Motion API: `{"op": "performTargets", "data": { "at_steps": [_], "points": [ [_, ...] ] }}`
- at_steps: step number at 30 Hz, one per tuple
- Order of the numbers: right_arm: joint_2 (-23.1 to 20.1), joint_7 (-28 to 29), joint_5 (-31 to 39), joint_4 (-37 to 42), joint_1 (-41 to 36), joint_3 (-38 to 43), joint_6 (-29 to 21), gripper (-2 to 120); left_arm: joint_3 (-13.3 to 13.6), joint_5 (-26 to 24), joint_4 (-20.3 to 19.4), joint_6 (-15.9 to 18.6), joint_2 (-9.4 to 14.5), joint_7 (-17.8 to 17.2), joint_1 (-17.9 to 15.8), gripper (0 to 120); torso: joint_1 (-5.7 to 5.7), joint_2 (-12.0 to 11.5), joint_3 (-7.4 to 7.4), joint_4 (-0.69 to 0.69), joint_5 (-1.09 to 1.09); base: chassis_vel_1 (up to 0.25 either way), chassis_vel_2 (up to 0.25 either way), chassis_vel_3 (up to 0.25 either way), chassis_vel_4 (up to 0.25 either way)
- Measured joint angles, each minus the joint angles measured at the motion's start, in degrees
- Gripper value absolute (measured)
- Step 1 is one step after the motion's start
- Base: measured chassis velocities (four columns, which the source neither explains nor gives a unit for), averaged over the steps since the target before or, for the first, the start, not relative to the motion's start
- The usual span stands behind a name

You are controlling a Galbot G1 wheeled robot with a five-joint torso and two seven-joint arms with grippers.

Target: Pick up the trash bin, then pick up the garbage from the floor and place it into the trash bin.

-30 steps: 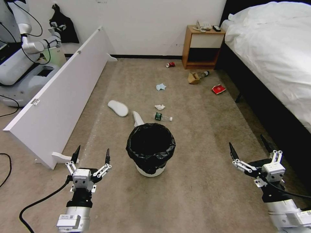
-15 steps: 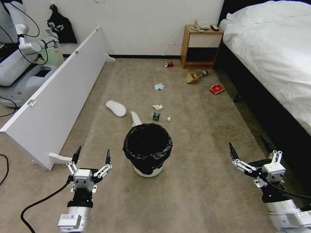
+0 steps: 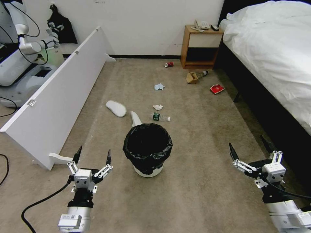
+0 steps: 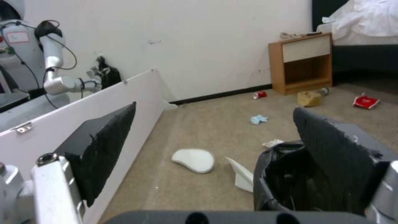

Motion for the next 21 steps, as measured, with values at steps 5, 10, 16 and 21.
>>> {"op": "performTargets", "data": {
  "at_steps": [5, 10, 16, 21],
  "points": [
    [0.03, 0.02, 0.0, 0.01, 0.03, 0.16, -0.05, 100, -0.01, -0.03, 0.0, 0.0, 0.02, 0.03, 0.0, 100, 0.0, 0.0, 0.0, 0.0, 0.0, 0.0, 0.0, 0.0, 0.0],
    [0.18, 0.04, -0.11, 0.08, -0.11, 0.45, -0.12, 100, -0.02, -0.07, 0.02, 0.0, 0.04, 0.08, -0.04, 100, -0.01, 0.02, -0.01, 0.0, 0.0, -0.086, 0.093, 0.092, -0.104],
    [0.31, 0.06, -0.22, 0.13, -0.11, 0.52, -0.12, 100, -0.02, -0.06, 0.06, -0.03, 0.01, 0.14, -0.06, 100, 0.0, 0.01, 0.0, 0.0, 0.01, -0.197, 0.186, 0.205, -0.178],
    [0.31, 0.02, -0.13, 0.23, -0.11, 0.36, 0.07, 100, 0.04, 0.03, 0.05, -0.17, -0.19, 0.16, 0.01, 100, 0.0, 0.01, 0.01, 0.0, 0.0, -0.25, 0.247, 0.245, -0.25]
  ]
}}
